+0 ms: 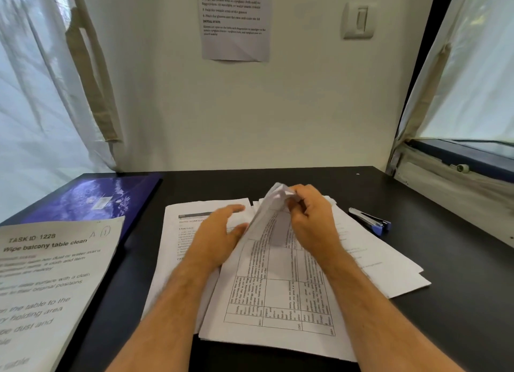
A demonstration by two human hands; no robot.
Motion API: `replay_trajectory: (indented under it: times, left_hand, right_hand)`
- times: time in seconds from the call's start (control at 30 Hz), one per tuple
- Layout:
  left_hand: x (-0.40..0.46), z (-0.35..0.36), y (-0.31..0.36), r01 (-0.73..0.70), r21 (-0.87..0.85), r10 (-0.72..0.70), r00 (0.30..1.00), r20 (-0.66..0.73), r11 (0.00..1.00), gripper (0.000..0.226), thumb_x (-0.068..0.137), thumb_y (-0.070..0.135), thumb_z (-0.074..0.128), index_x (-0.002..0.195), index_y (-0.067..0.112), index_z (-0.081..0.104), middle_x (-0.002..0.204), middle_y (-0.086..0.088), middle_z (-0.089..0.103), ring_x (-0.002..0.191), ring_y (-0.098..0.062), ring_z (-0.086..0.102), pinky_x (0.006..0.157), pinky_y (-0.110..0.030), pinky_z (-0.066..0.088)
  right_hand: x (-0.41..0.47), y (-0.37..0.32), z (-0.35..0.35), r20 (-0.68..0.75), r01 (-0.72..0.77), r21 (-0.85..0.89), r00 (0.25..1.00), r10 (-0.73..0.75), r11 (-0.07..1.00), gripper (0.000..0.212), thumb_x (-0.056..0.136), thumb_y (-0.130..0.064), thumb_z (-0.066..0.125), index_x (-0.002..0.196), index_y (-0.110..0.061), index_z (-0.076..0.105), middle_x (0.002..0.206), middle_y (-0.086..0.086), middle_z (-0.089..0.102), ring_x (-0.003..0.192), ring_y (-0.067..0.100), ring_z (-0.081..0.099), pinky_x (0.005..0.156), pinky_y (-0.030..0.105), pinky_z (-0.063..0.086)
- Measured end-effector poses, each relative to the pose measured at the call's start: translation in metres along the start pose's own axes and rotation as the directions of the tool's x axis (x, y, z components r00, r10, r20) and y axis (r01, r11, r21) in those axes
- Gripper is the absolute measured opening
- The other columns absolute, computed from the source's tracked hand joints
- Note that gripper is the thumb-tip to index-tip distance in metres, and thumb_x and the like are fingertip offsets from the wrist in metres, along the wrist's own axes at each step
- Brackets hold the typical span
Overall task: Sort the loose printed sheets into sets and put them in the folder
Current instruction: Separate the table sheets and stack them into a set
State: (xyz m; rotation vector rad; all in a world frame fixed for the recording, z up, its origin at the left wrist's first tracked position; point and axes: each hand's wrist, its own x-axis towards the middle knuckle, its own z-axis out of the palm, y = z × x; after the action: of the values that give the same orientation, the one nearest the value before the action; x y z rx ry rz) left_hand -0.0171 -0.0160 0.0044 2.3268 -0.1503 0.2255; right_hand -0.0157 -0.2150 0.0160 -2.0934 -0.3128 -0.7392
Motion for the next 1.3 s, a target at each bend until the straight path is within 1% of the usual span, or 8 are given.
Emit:
replay_trajectory:
  times: [0.13, 0.2, 0.4, 0.6, 0.7, 0.87, 1.17, 1.3]
  left_hand:
    - [-0.003, 0.005, 0.002, 0.022, 0.024, -0.026, 0.982, 0.188, 0.999, 0.037, 0.092, 0.044, 0.066, 0.127, 0.036, 0.059, 0.128, 0.009, 0.064, 0.116, -0.017, 0.062, 0.106, -0.048, 0.047]
    - [-0.001, 0.008, -0.001, 0.006, 0.123, -0.029, 0.982, 0.189, 0.992, 0.047, 0.087, 0.052, 0.069, 0.13, 0.036, 0.058, 0.135, 0.006, 0.061, 0.124, -0.019, 0.057, 0.109, -0.049, 0.044]
    - [0.005, 0.011, -0.006, 0.065, 0.143, -0.086, 0.985, 0.146, 0.988, 0.059, 0.078, 0.057, 0.075, 0.132, 0.037, 0.059, 0.144, 0.005, 0.053, 0.132, -0.02, 0.048, 0.113, -0.045, 0.039]
    - [0.028, 0.015, 0.024, 0.179, 0.285, -0.224, 0.965, 0.134, 0.942, 0.034, 0.09, 0.051, 0.066, 0.111, 0.025, 0.067, 0.113, 0.005, 0.066, 0.096, -0.016, 0.06, 0.083, -0.031, 0.047]
    - [0.049, 0.021, 0.045, 0.232, 0.071, -0.236, 0.97, 0.05, 0.97, 0.028, 0.094, 0.036, 0.066, 0.116, 0.018, 0.068, 0.11, -0.001, 0.066, 0.095, -0.018, 0.059, 0.083, -0.034, 0.048]
    - [0.064, 0.049, 0.059, 0.273, -0.341, -0.291, 0.957, -0.002, 0.9, 0.052, 0.088, 0.021, 0.075, 0.136, 0.018, 0.054, 0.138, -0.006, 0.057, 0.126, -0.026, 0.054, 0.103, -0.041, 0.046]
    - [0.054, 0.064, 0.048, 0.217, -0.47, -0.272, 0.961, -0.052, 0.856, 0.068, 0.088, 0.014, 0.074, 0.147, 0.021, 0.039, 0.147, -0.007, 0.051, 0.131, -0.029, 0.054, 0.103, -0.044, 0.048]
    - [0.055, 0.065, 0.044, 0.145, -0.474, -0.169, 0.986, -0.008, 0.868, 0.062, 0.089, 0.019, 0.075, 0.143, 0.022, 0.046, 0.13, -0.002, 0.066, 0.112, -0.023, 0.067, 0.091, -0.039, 0.058]
  right_hand:
    - [0.027, -0.013, -0.027, -0.029, 0.019, -0.124, 0.999, -0.022, 0.992, 0.017, 0.102, -0.015, 0.047, 0.092, -0.023, 0.058, 0.091, -0.003, 0.056, 0.082, 0.009, 0.054, 0.071, 0.021, 0.045]
    - [0.039, -0.01, -0.037, 0.004, 0.017, -0.23, 1.0, -0.017, 0.973, 0.015, 0.102, -0.017, 0.047, 0.095, -0.024, 0.058, 0.092, -0.004, 0.055, 0.081, 0.008, 0.051, 0.07, 0.02, 0.041]
    - [0.041, 0.033, -0.037, 0.133, -0.233, -0.298, 0.95, 0.282, 0.926, 0.013, 0.101, -0.018, 0.05, 0.096, -0.025, 0.06, 0.095, -0.003, 0.063, 0.083, 0.012, 0.06, 0.07, 0.023, 0.045]
    - [0.028, 0.054, -0.028, 0.124, -0.361, -0.197, 0.913, 0.388, 0.912, 0.016, 0.1, -0.013, 0.049, 0.099, -0.022, 0.062, 0.101, -0.003, 0.066, 0.092, 0.013, 0.062, 0.083, 0.033, 0.055]
    - [0.028, 0.057, -0.028, 0.105, -0.378, -0.147, 0.913, 0.395, 0.914, 0.019, 0.1, -0.012, 0.048, 0.099, -0.024, 0.062, 0.102, -0.004, 0.066, 0.094, 0.014, 0.062, 0.086, 0.035, 0.056]
    - [0.027, 0.061, -0.03, 0.073, -0.384, -0.096, 0.918, 0.391, 0.919, 0.023, 0.101, -0.012, 0.046, 0.105, -0.024, 0.065, 0.105, -0.002, 0.068, 0.093, 0.014, 0.065, 0.085, 0.037, 0.059]
    - [0.029, 0.063, -0.027, 0.082, -0.402, -0.163, 0.905, 0.419, 0.901, 0.023, 0.097, -0.007, 0.051, 0.111, -0.019, 0.067, 0.109, 0.0, 0.068, 0.094, 0.015, 0.064, 0.083, 0.034, 0.058]
    - [0.025, 0.061, -0.028, 0.09, -0.36, -0.094, 0.926, 0.368, 0.928, 0.037, 0.092, 0.001, 0.057, 0.111, -0.031, 0.058, 0.094, -0.012, 0.064, 0.089, 0.011, 0.063, 0.067, 0.017, 0.05]
